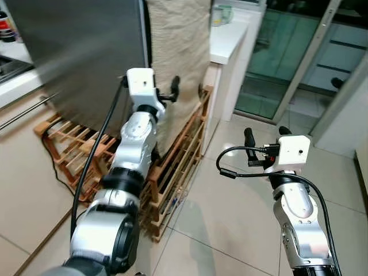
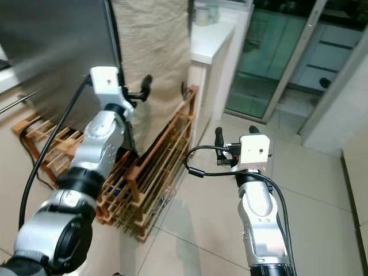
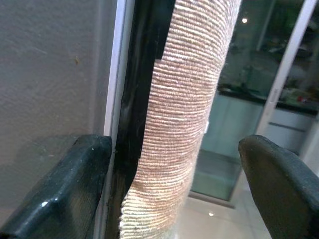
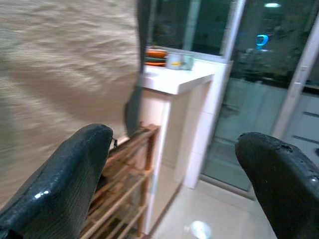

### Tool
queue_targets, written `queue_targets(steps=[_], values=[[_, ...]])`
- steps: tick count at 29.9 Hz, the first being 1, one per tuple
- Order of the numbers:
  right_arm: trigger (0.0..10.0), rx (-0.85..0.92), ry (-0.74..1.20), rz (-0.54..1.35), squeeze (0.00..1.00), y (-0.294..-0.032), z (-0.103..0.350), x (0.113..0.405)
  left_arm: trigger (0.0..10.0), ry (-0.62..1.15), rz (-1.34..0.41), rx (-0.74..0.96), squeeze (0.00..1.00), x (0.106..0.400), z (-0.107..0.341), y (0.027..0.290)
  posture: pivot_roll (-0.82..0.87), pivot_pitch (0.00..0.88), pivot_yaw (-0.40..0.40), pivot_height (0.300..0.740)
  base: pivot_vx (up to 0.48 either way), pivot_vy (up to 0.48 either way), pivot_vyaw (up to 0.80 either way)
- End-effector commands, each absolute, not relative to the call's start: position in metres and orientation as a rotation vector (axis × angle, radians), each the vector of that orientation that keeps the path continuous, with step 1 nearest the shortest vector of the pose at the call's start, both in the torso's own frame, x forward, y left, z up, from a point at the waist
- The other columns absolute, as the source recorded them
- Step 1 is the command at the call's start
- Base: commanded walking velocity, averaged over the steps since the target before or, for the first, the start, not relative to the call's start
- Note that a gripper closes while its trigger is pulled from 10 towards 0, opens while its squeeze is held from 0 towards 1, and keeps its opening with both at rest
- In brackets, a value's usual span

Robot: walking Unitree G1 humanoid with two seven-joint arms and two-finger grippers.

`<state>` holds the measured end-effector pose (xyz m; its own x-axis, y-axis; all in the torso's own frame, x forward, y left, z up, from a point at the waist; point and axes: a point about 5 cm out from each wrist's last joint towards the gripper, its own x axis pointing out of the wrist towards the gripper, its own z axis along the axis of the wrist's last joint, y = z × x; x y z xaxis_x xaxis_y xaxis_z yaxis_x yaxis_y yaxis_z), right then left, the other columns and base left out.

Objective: Restocking fridge

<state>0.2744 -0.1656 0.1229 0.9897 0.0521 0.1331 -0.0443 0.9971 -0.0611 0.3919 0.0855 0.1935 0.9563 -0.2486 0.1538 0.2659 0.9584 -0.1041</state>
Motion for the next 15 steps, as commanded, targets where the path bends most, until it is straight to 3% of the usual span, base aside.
queue_targets(steps=[1,5,9,15], values=[[10.0,-0.065,-0.12,0.046,0.92,-0.17,0.123,0.278,10.0,-0.132,-0.455,-0.125,0.0,0.391,0.204,0.047,-0.1,0.0,-0.027,0.74,0.0,0.0,0.0],[10.0,-0.07,-0.117,0.046,0.92,-0.172,0.122,0.277,10.0,-0.099,-0.566,-0.15,0.0,0.388,0.204,0.022,-0.11,0.0,-0.023,0.74,0.0,0.0,0.0],[10.0,-0.078,-0.108,0.041,0.92,-0.177,0.122,0.269,10.0,-0.129,-0.832,-0.145,0.0,0.367,0.213,-0.033,-0.14,0.0,-0.012,0.74,0.0,0.0,0.0],[10.0,-0.096,-0.066,0.026,0.92,-0.187,0.113,0.257,10.0,-0.189,-1.107,-0.336,0.0,0.345,0.236,-0.07,-0.16,0.0,-0.009,0.74,0.0,0.0,0.0]])
